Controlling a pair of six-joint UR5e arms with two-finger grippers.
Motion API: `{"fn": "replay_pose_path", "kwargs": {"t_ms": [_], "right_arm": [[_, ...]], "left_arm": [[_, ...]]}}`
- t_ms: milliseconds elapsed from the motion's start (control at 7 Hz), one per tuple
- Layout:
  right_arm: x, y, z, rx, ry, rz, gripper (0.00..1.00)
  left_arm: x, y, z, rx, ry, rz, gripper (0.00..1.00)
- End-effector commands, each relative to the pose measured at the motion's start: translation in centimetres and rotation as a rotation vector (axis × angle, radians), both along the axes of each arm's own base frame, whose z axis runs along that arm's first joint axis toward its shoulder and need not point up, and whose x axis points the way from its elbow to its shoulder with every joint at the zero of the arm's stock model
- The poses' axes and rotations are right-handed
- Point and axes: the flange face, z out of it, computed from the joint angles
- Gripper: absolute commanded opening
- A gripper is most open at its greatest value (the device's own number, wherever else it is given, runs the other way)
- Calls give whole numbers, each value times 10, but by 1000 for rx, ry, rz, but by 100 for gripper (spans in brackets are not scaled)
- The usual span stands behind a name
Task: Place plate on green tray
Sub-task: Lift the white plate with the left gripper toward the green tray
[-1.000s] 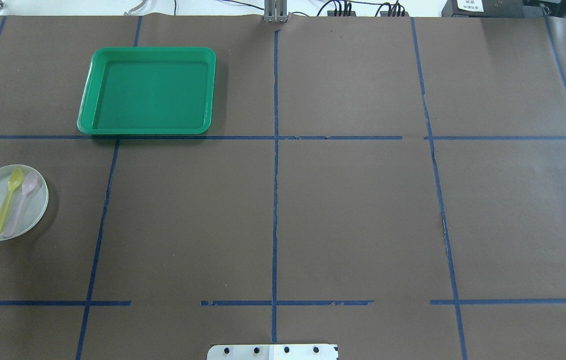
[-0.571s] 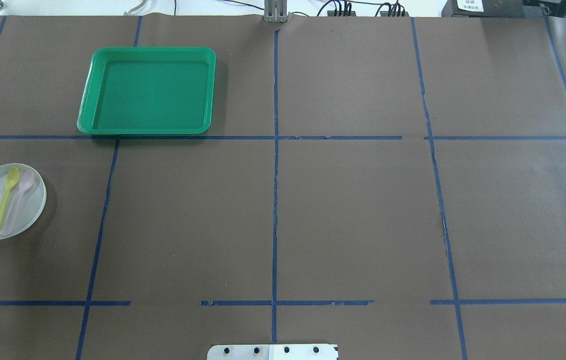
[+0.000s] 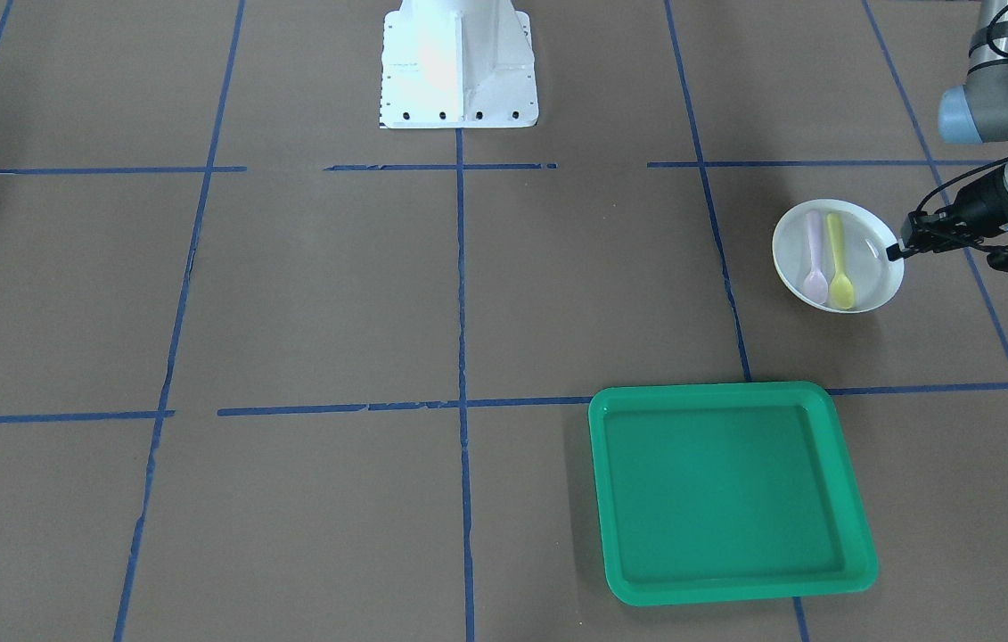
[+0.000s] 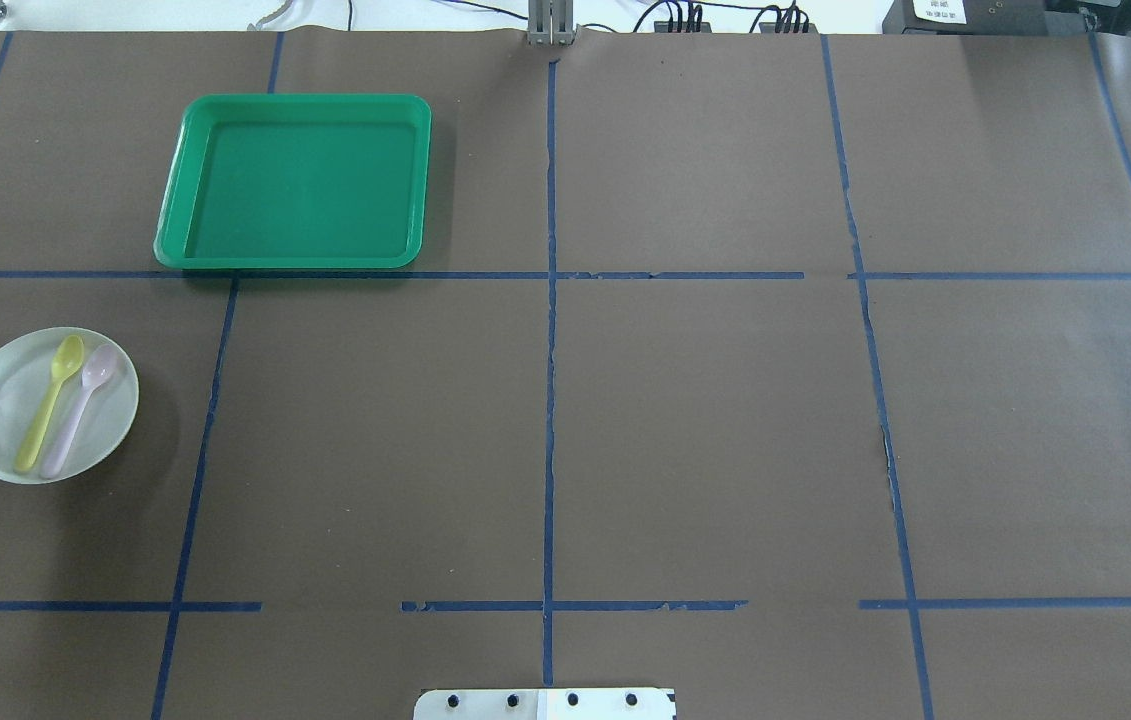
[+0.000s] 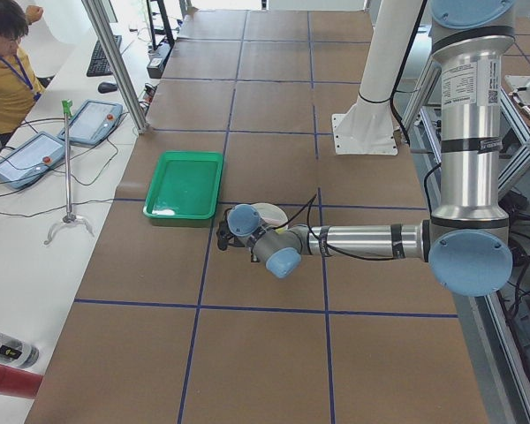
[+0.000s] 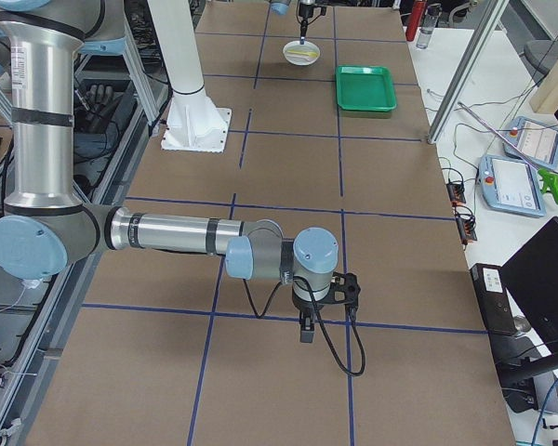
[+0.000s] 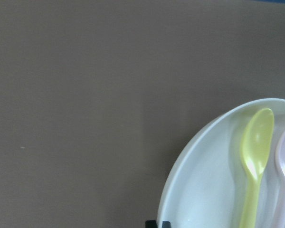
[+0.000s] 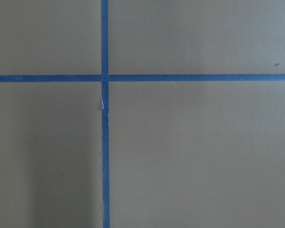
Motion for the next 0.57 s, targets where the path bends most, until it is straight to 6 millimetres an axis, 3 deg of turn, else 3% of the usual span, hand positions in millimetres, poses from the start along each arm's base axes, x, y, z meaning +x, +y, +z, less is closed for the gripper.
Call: {"fn": "replay_pose_path", "kwargs": {"t_ms": [0, 143, 286, 429], "right_arm": [[0, 0, 0, 0, 0, 0, 100], [0, 0, 0, 0, 0, 0, 100], [0, 0, 0, 1, 0, -1, 100], [0, 0, 0, 0, 0, 0, 100]], "left_arm": [[19, -54, -68, -48, 69, -62, 0], [37, -90, -91, -109, 79, -98, 0], [55, -132, -102, -188, 73, -140, 0], [67, -159, -107, -243, 63, -168, 0]]}}
